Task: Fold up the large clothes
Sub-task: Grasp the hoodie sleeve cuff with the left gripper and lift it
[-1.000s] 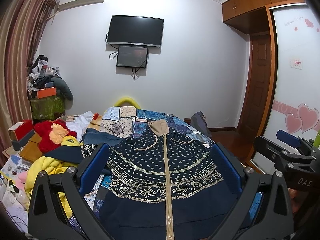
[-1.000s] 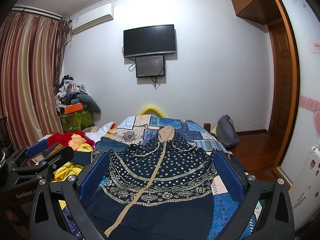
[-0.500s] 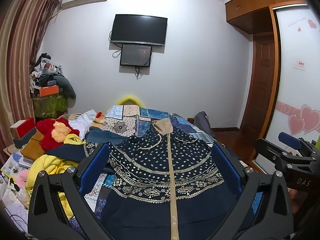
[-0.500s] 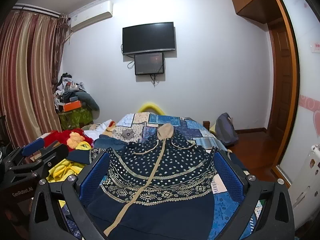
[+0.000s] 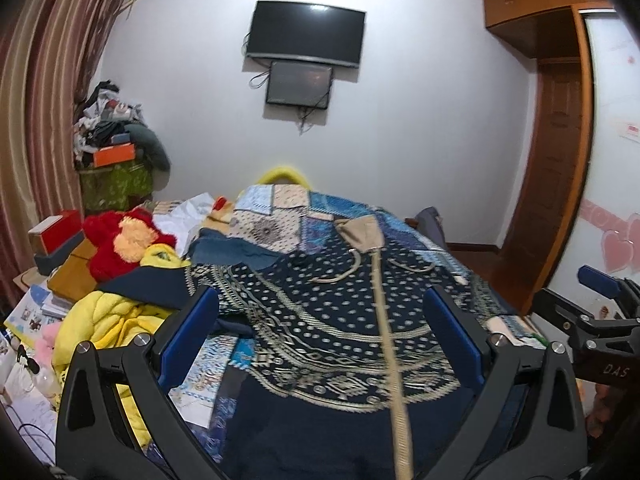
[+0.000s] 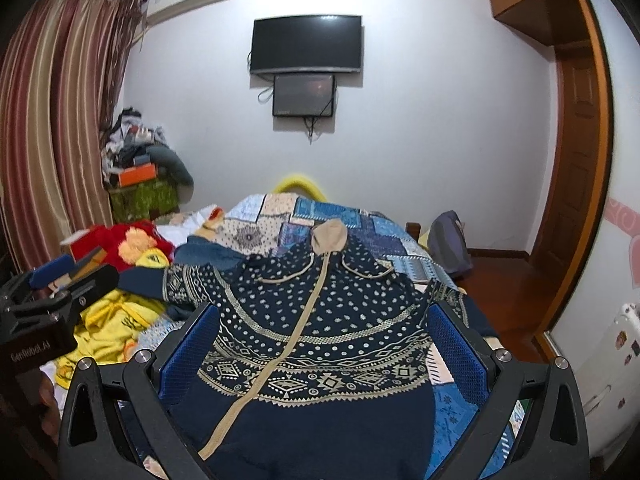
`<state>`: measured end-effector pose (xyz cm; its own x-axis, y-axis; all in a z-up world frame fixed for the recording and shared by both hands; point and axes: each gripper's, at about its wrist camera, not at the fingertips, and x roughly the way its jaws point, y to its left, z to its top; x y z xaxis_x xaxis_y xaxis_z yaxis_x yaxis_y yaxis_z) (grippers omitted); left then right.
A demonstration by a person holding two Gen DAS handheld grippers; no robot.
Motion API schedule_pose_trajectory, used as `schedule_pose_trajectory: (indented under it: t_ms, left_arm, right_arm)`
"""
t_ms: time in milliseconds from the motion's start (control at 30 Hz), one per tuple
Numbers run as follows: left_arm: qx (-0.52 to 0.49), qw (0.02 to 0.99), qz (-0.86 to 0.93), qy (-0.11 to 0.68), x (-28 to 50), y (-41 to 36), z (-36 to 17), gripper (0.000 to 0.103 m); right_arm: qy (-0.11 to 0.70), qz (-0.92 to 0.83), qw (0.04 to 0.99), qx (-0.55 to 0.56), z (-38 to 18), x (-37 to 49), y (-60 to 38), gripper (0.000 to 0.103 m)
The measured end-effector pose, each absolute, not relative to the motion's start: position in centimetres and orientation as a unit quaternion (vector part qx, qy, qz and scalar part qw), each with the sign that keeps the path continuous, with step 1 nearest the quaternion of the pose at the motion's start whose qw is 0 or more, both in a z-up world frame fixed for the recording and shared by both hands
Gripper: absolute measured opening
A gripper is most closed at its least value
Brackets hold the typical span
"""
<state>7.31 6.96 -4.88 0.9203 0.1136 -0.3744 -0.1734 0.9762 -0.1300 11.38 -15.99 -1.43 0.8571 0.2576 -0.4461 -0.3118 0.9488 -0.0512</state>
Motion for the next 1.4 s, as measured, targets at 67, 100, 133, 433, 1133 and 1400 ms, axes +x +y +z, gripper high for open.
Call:
schedule_pose_trajectory:
  t_ms: [67, 100, 133, 433, 1133, 1400]
  left_arm:
    - [-0.083, 0.974, 0.091, 0.191, 8.7, 8.6, -5.6, 0.103]
    - [-0.083, 0.973, 0.100, 0.193, 9.4, 9.4, -6.0, 0.103]
    - [-0.082, 0.971, 0.111, 0.196, 10.1, 10.3, -6.4, 0.103]
    - [-0.049, 0.950, 0.192, 0.242, 16.1, 18.8, -12.7, 0.103]
    - [-0.281, 0.875, 0.123, 0.374, 24.8, 37.2, -24.9, 0.077]
    - [-0.322, 0.845, 0.157, 0.396, 26.7, 40.4, -27.1, 0.033]
  right_arm:
    - [0.229, 0.147, 0.960, -0.069, -2.0, 12.9, -15.0, 0.103]
    - [0.234, 0.145, 0.959, -0.071, -2.3, 13.9, -14.5, 0.103]
    - [0.240, 0.147, 0.957, -0.072, -2.6, 14.8, -14.0, 0.103]
    - [0.327, 0.167, 0.916, -0.159, -9.7, 25.4, -7.8, 0.103]
    - [0.510, 0.215, 0.810, -0.194, -22.8, 43.3, -1.2, 0.103]
    - [0.534, 0.208, 0.802, -0.168, -24.9, 46.0, -1.2, 0.102]
